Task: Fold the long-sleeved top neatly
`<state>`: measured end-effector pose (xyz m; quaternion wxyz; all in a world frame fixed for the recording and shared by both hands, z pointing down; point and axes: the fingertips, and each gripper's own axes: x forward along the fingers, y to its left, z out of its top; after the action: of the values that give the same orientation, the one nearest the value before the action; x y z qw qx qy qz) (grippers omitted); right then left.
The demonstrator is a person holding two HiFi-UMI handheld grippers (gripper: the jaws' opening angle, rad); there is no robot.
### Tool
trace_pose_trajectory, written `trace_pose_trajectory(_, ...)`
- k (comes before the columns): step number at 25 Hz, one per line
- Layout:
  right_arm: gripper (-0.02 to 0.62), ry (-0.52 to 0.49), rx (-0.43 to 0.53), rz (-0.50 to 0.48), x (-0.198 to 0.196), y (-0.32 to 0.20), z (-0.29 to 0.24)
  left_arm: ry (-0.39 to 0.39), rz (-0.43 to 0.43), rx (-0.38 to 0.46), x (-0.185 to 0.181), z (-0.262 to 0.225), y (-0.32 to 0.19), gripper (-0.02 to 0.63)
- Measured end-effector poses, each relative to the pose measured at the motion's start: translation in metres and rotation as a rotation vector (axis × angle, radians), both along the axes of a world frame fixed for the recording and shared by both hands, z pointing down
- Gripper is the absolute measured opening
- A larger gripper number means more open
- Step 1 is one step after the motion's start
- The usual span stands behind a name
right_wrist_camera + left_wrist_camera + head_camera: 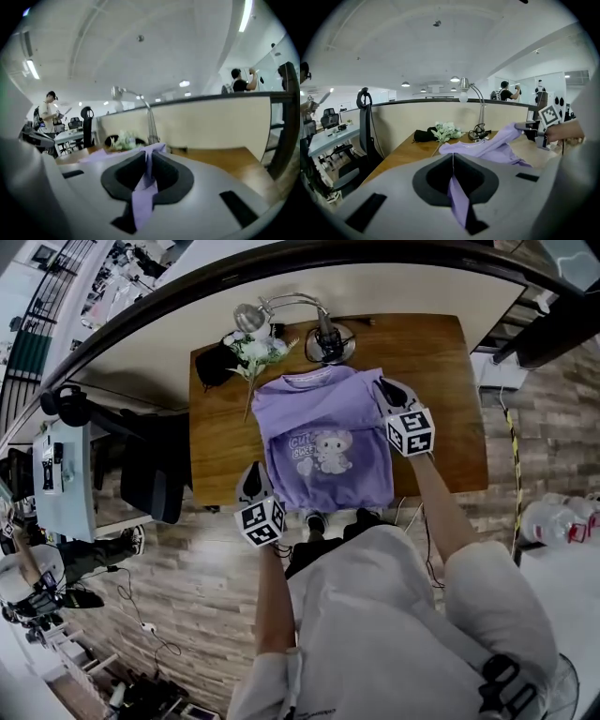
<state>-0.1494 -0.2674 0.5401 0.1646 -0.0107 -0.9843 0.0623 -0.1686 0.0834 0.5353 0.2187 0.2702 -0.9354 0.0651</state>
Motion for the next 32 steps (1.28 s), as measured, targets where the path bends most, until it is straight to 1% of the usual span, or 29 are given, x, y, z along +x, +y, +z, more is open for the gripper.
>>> trace_pose_trajectory(1, 0.085, 0.105, -0.025, 0.017, 0.002, -0.006, 0.025, 0.006, -0.005, -0.004, 0.001, 0.003, -0.001, 0.025)
trace_pose_trajectory(2, 0.154, 0.214, -0.057, 0.034, 0.009, -0.011, 0.051, 0.014, -0.008, -0.01, 0.003, 0.007, -0.002, 0.025)
trace_pose_trajectory(3, 0.154, 0.289, -0.08, 0.052, 0.018, -0.016, 0.069, 0.024, -0.009, -0.017, 0.006, 0.012, -0.002, 0.025)
trace_pose_trajectory(4, 0.152, 0.321, -0.092, 0.066, 0.03, -0.018, 0.078, 0.033, -0.006, -0.024, 0.009, 0.016, -0.002, 0.025)
trace_pose_trajectory(8, 0.15, 0.306, -0.118, 0.1, 0.076, -0.014, 0.08, 0.05, 0.033, -0.05, 0.019, 0.032, 0.005, 0.025)
trace_pose_trajectory(13, 0.141, 0.267, -0.156, 0.123, 0.133, 0.017, 0.073, 0.078, 0.103, -0.057, 0.032, 0.049, 0.024, 0.025)
trace_pose_trajectory(15, 0.14, 0.269, -0.16, 0.12, 0.153, 0.035, 0.073, 0.093, 0.15, -0.034, 0.037, 0.053, 0.028, 0.025)
trace_pose_trajectory(17, 0.135, 0.276, -0.155, 0.104, 0.174, 0.056, 0.075, 0.111, 0.209, 0.011, 0.044, 0.058, 0.033, 0.025)
trace_pose_trajectory(20, 0.125, 0.295, -0.105, 0.075, 0.216, 0.088, 0.081, 0.156, 0.289, 0.05, 0.068, 0.074, 0.049, 0.026)
trace_pose_trajectory(22, 0.118, 0.309, -0.039, 0.074, 0.248, 0.103, 0.085, 0.187, 0.325, 0.037, 0.088, 0.091, 0.064, 0.026)
trace_pose_trajectory(24, 0.12, 0.334, -0.013, 0.06, 0.271, 0.119, 0.095, 0.22, 0.317, 0.005, 0.101, 0.113, 0.083, 0.028)
trace_pose_trajectory(26, 0.12, 0.361, -0.044, 0.056, 0.285, 0.135, 0.112, 0.252, 0.305, -0.001, 0.11, 0.131, 0.098, 0.028)
trace_pose_trajectory(27, 0.12, 0.373, -0.069, 0.06, 0.291, 0.142, 0.12, 0.266, 0.313, 0.002, 0.115, 0.139, 0.101, 0.028)
trace_pose_trajectory(29, 0.127, 0.388, -0.107, 0.062, 0.3, 0.151, 0.135, 0.288, 0.348, 0.001, 0.125, 0.154, 0.1, 0.029)
trace_pose_trajectory(32, 0.143, 0.396, -0.135, 0.041, 0.302, 0.162, 0.155, 0.308, 0.411, -0.018, 0.134, 0.177, 0.097, 0.035)
